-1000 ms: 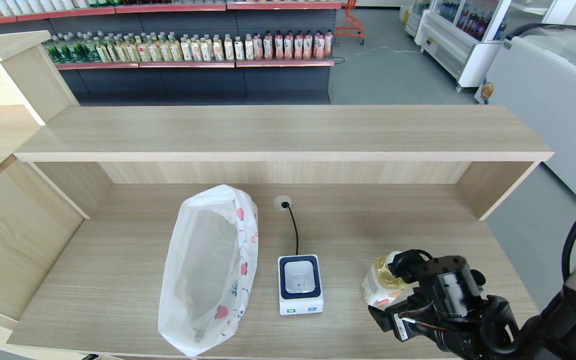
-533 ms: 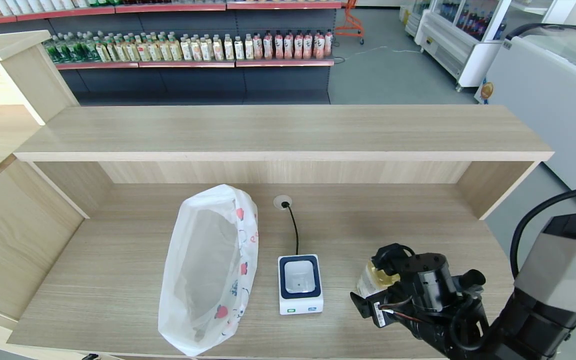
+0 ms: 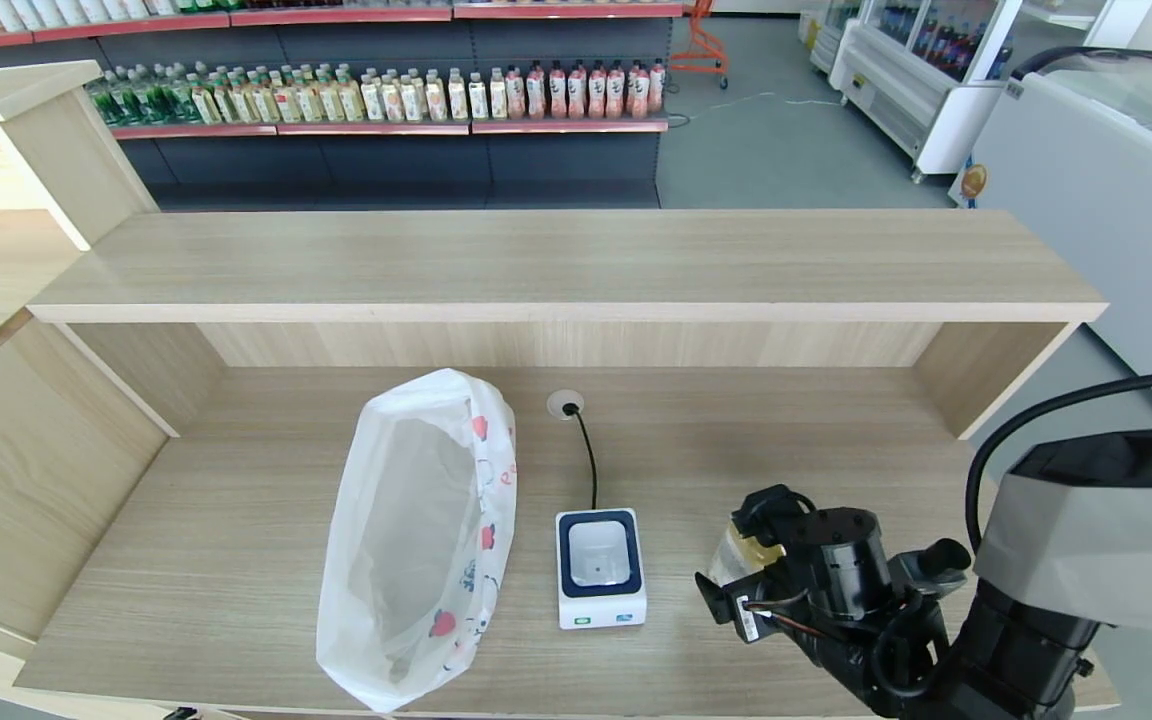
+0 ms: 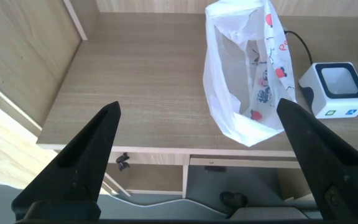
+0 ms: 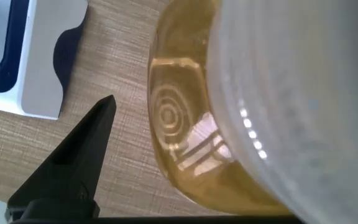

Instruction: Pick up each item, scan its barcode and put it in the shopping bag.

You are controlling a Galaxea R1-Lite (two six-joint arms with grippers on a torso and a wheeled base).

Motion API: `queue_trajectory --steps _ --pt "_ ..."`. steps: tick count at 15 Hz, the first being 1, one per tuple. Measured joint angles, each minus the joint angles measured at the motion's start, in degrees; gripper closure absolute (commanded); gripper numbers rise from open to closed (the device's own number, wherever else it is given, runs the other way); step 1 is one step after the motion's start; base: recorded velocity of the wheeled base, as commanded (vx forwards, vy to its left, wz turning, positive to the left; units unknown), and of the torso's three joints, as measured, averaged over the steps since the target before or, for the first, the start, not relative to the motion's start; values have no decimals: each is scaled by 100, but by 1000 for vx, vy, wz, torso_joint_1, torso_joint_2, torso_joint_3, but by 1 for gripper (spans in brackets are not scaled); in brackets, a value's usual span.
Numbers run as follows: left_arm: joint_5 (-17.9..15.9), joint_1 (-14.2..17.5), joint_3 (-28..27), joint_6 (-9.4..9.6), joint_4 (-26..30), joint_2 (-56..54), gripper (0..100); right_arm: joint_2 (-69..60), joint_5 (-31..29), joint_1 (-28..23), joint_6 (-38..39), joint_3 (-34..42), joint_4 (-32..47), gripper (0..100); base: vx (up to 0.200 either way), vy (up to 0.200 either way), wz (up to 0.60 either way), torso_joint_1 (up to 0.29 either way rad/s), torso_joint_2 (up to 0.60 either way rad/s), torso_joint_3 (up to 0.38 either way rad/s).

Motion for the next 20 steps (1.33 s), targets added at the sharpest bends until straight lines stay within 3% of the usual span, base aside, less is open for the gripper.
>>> queue_trajectory --steps 7,8,20 --pt "0 0 0 0 0 0 0 378 191 -48 2 -595 -293 0 0 0 0 0 0 0" --pt "0 0 0 0 0 0 0 411 205 -50 -2 -634 -336 100 0 0 0 0 0 0" --pt "0 0 0 0 0 0 0 484 435 -99 -60 -733 -631 100 0 0 0 0 0 0"
